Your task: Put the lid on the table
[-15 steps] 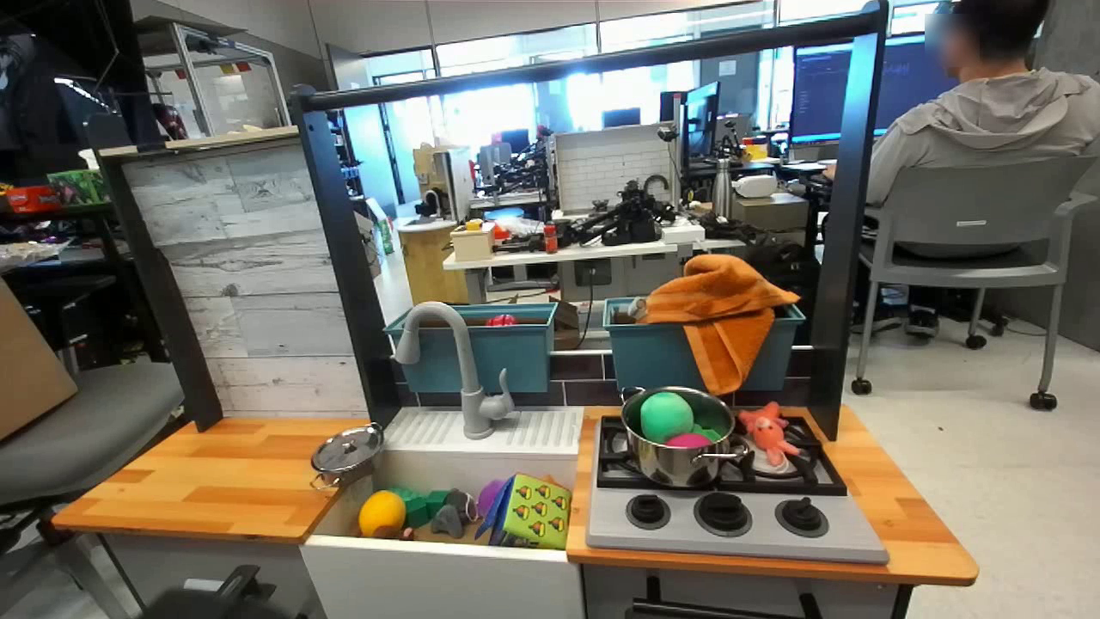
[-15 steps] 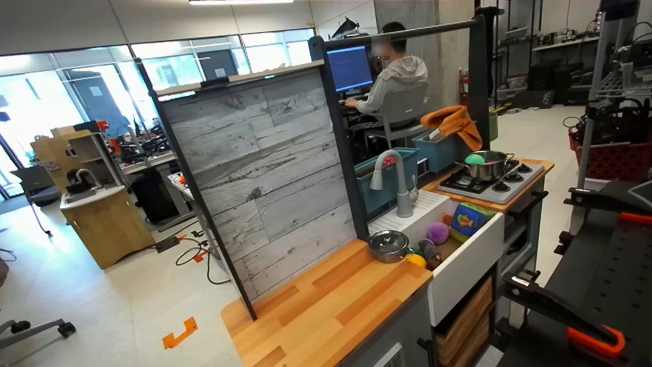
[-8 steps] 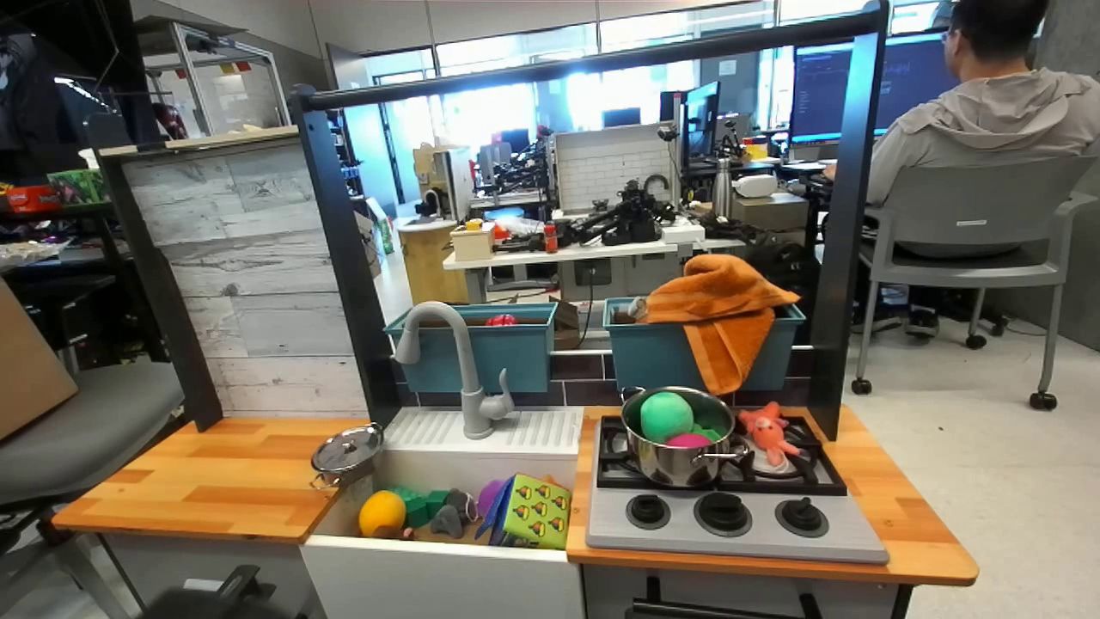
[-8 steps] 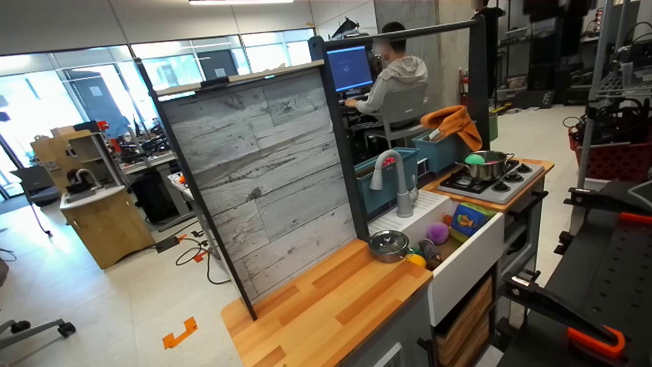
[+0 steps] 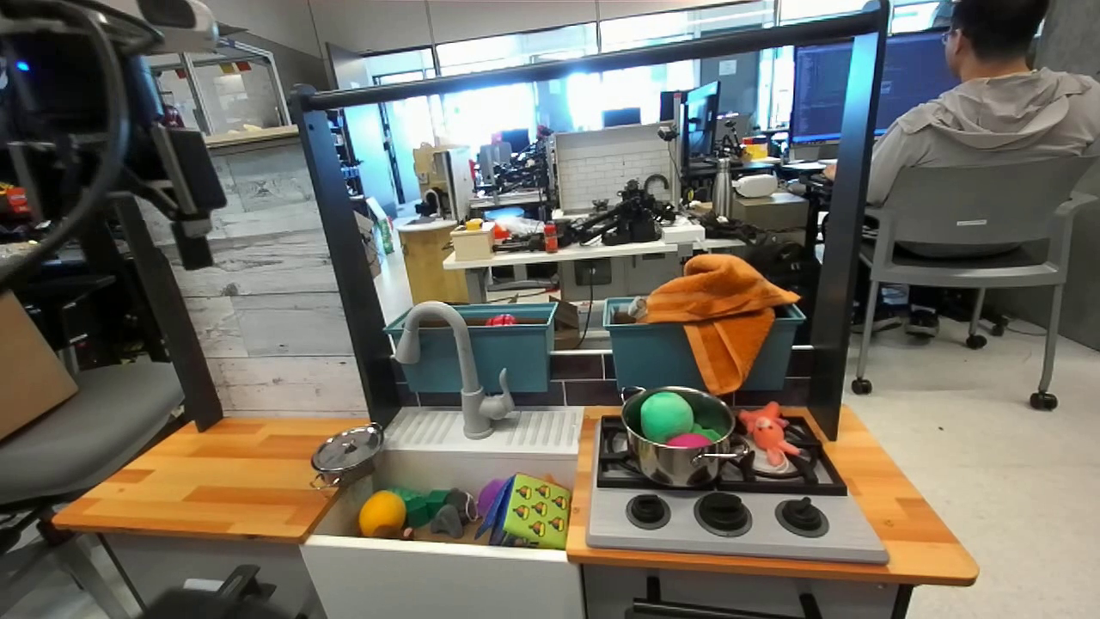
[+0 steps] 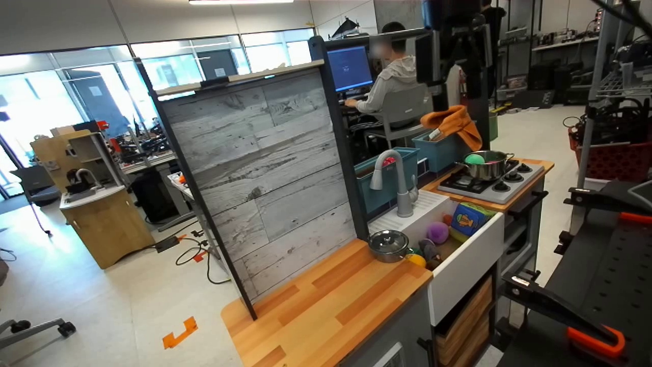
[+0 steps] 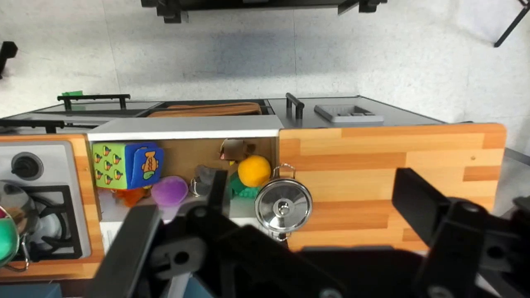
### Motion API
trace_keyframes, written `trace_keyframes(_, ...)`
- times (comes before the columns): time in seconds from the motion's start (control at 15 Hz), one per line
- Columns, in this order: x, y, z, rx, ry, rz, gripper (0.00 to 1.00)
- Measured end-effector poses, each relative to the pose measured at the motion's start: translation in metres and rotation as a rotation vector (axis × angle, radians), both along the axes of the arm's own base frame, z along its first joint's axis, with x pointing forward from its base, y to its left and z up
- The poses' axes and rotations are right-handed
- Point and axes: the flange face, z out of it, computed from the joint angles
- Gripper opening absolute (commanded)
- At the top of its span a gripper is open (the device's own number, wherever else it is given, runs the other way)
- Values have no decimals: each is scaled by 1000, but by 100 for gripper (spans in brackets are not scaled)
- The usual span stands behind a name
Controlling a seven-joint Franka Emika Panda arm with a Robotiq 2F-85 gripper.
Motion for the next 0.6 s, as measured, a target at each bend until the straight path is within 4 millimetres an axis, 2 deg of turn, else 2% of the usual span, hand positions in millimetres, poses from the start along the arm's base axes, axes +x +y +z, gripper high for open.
trace_keyframes(0.27,71,-14,-36,28,7,-58,100)
trace_keyframes(0.6,143,-28,-109,44,23,-97,100)
